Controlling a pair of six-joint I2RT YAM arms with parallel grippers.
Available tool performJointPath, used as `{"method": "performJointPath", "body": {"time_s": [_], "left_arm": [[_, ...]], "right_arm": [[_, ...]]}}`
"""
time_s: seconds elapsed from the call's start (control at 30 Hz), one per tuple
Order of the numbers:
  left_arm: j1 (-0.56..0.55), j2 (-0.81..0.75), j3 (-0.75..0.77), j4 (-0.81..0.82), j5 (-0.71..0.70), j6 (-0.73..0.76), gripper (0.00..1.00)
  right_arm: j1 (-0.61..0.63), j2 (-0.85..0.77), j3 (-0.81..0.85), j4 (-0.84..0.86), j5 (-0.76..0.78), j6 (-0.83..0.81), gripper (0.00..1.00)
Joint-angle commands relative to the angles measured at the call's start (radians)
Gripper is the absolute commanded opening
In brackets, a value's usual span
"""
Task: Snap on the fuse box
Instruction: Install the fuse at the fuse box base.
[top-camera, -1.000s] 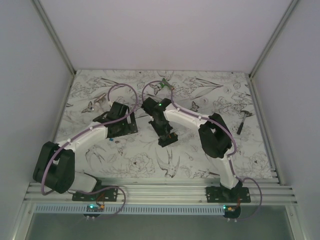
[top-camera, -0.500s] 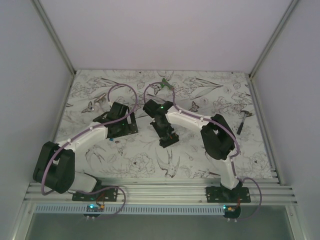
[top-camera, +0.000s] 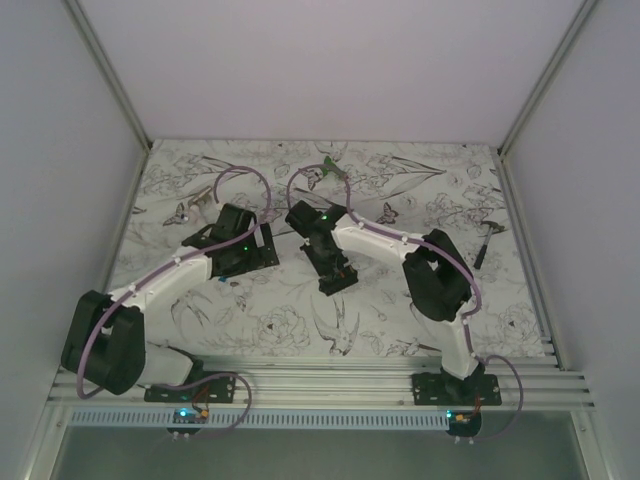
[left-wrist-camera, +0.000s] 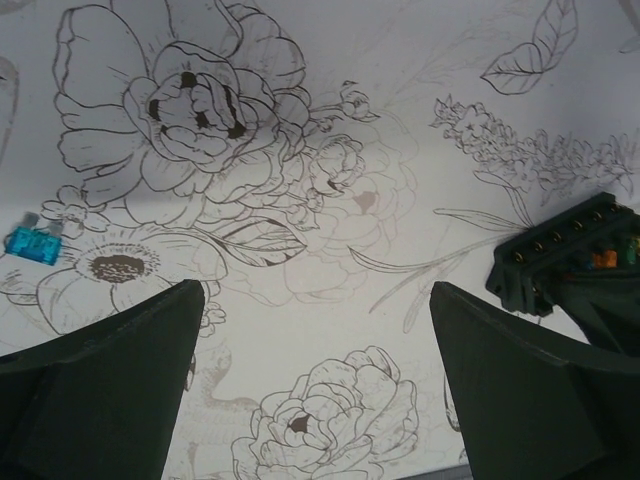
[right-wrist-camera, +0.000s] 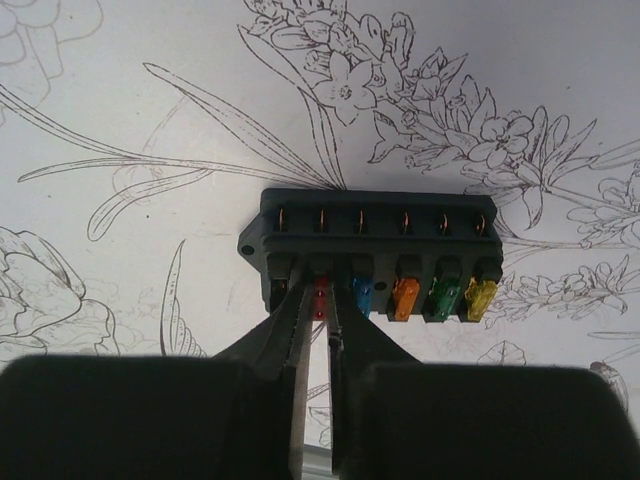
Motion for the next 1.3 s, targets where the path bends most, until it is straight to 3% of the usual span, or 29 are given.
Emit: {"method": "performJointPath", "body": {"time_s": [0.0, 0.3, 0.57, 0.93, 1.27], "left_arm": [[0.007, -0.031, -0.020, -0.007, 0.066, -0.027, 1.00], [-0.008, -0.022, -0.008, -0.007, 0.225, -0.081, 0.96], [-0.106, 0.060, 0.054, -0.006, 0.273, -0.115, 0.89], [-0.170, 0.239, 0.217, -0.006, 0.303, -0.066, 0.80], [-0.176, 0.403, 0.340, -0.004, 0.392, 0.023, 0.66]], "right_arm": [[0.014, 0.039, -0.030, 0.026, 0.007, 0.001, 0.19], [0.014, -0.112, -0.032, 0.149, -0.036, -0.001, 0.38], [-0.042, -0.273, -0.212, 0.278, -0.061, 0.017, 0.39], [-0.214, -0.520, -0.609, 0.609, -0.264, 0.217, 0.43], [-0.254, -0.511, -0.699, 0.754, -0.261, 0.303, 0.47]]}}
